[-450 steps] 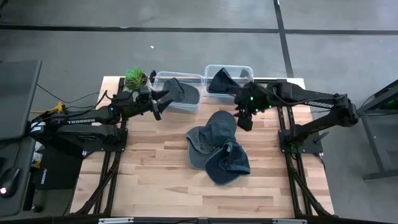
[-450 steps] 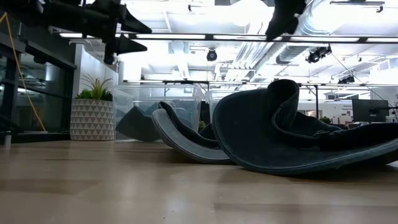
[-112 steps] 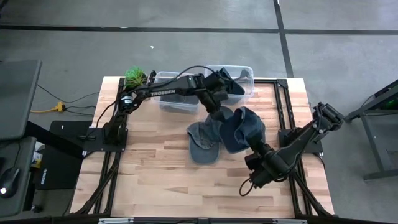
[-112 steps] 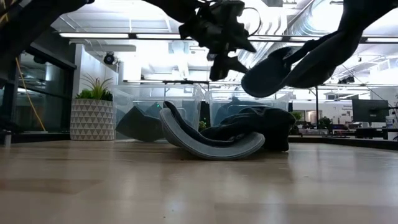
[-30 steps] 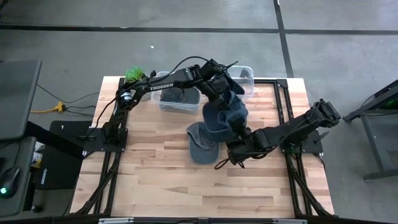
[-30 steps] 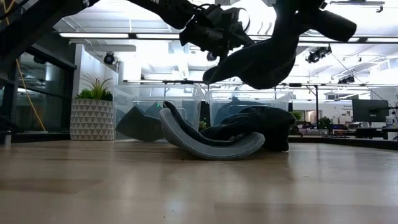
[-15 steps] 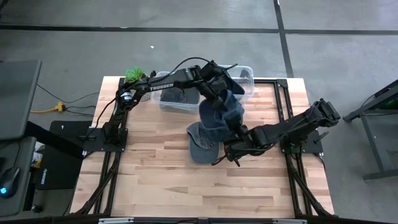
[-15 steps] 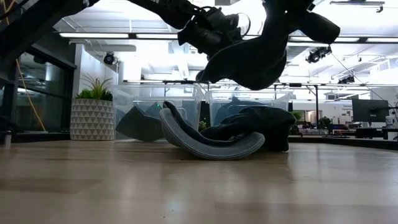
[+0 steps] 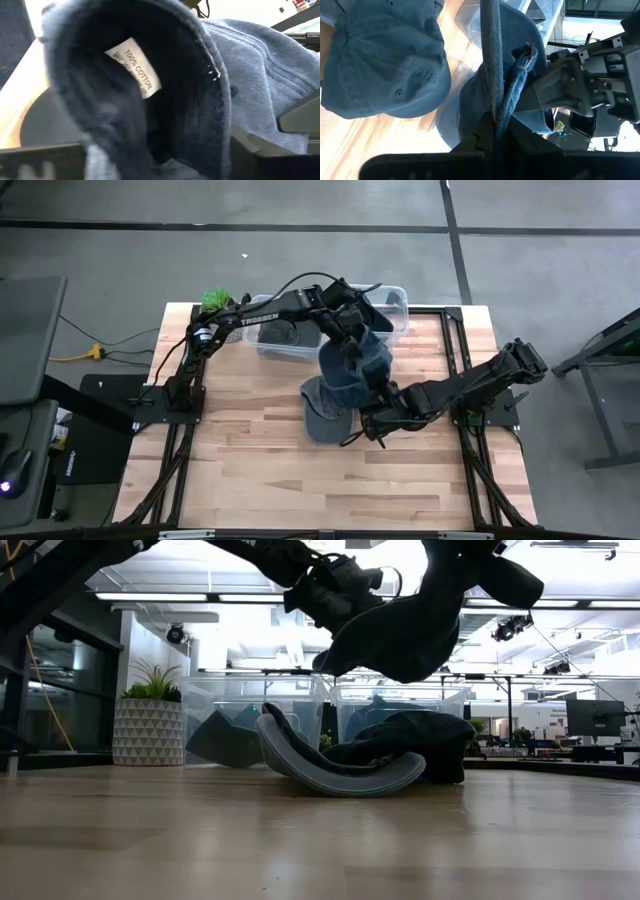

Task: Pick & Place hat
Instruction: Put the bottom blue cap into the right transparent bin

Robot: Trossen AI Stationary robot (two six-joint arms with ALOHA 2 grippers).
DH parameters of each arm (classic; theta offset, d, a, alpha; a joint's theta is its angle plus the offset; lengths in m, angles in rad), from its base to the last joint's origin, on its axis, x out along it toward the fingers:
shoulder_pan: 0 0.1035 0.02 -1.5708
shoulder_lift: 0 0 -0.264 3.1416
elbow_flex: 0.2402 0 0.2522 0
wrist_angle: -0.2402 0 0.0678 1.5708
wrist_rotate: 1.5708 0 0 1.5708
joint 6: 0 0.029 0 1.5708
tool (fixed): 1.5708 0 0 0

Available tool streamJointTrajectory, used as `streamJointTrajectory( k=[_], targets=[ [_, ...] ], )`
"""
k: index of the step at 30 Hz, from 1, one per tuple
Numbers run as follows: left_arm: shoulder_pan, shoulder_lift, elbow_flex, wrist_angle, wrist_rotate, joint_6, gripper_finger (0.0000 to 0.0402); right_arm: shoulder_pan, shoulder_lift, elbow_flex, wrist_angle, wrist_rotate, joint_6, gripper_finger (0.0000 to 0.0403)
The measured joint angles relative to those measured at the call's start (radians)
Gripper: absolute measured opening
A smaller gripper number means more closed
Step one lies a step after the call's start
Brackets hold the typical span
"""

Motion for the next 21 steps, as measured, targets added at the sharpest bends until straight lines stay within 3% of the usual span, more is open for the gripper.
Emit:
streamJointTrajectory(
  k=[8,21],
  targets=[
    [0.003,0.000,0.000,0.000,-0.010,0.031,0.0019,0.001,-0.001,0.000,0.006,0.000,0.014,0.0010],
    [0.003,0.000,0.000,-0.019,0.017,0.053,0.0003,0.002,-0.001,0.000,0.003,-0.003,0.050,0.0014]
  ],
)
